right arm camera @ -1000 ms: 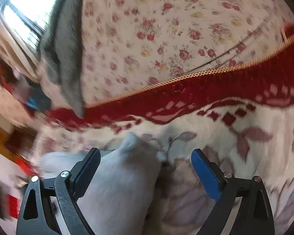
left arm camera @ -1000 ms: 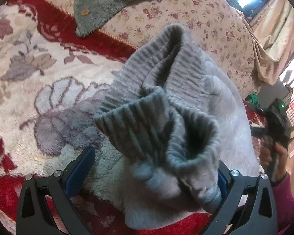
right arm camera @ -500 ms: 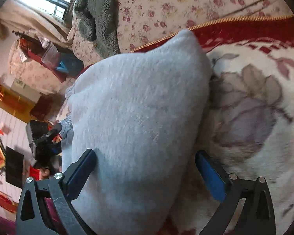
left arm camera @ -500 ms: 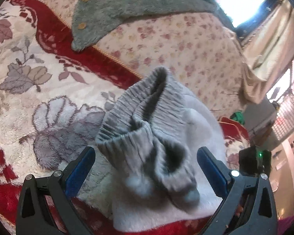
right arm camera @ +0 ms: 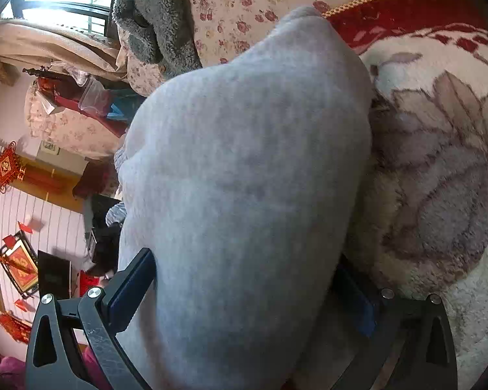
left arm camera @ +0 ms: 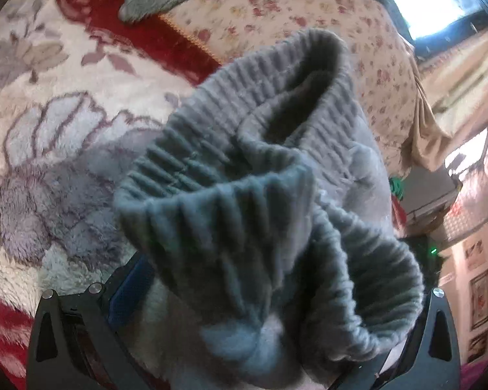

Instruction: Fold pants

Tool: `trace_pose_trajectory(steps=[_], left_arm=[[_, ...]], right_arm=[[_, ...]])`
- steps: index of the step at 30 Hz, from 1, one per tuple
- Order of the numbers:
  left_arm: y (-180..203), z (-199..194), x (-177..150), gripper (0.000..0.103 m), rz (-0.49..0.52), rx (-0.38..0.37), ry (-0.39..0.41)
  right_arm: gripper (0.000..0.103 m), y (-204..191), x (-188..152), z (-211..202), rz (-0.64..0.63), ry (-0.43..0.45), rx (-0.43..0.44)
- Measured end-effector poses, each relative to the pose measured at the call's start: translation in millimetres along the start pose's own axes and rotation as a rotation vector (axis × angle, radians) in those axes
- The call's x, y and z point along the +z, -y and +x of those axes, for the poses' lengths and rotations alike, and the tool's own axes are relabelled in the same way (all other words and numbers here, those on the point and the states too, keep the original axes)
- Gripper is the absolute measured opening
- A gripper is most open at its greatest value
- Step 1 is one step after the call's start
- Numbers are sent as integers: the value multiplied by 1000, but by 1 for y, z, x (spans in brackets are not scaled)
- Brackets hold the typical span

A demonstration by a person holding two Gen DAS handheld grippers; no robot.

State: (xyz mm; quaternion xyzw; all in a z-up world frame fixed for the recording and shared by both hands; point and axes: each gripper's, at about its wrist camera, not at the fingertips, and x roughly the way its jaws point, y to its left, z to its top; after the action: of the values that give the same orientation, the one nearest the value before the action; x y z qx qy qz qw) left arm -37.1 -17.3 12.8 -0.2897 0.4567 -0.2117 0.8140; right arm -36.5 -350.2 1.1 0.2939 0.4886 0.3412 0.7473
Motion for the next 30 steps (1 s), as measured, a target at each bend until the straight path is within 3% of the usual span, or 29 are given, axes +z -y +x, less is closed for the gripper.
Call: trace_pose_trajectory(steps=[3,5,11,17,22,30], left_arm=[[7,3,-2,103,37,32,-12],[11,0,-2,85,42,3,-10],[36,-12,-3,73,106,59,36],[69,-13,-7,70,124,22,49],[122,4,-15,70,165,-21,68],[188,52,-31,70,214,-77,11]], right_arm=[[101,-14,-2,0,-47,34,-21],[97,-19,-3,-4,-65,41,-26],[80,-25,-4,-14,-81,45,-18],[79,-30,-5,-46,-79,83,-26],[79,-26,-7,-99,-85,139,-71],[79,8,-20,-182,-45,211,-144]])
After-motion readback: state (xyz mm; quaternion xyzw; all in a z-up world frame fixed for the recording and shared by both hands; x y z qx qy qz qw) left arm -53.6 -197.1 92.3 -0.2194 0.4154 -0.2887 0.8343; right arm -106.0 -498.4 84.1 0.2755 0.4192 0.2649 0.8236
